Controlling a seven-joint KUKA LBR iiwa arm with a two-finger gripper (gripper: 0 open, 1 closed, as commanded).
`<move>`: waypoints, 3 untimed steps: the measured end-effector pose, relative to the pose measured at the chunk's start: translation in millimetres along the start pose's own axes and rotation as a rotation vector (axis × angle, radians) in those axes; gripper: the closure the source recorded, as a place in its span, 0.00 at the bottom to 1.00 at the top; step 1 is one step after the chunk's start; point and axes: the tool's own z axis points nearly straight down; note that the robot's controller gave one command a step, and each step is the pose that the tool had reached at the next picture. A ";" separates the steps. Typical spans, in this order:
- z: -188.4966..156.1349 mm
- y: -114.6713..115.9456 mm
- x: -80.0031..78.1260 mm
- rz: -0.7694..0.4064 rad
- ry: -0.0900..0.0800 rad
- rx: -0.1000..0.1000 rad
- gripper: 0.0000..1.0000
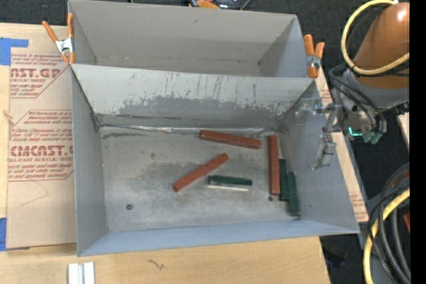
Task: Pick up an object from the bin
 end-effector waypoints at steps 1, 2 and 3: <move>10.6 18.4 -16.8 -0.050 -0.007 0.000 0.00; 155.1 53.3 -33.0 -0.290 -0.005 -0.001 0.00; 159.4 148.2 20.5 -0.306 -0.002 -0.005 0.00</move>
Offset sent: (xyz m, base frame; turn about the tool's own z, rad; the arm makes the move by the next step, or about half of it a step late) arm 0.0158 0.0175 -0.0100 -0.0496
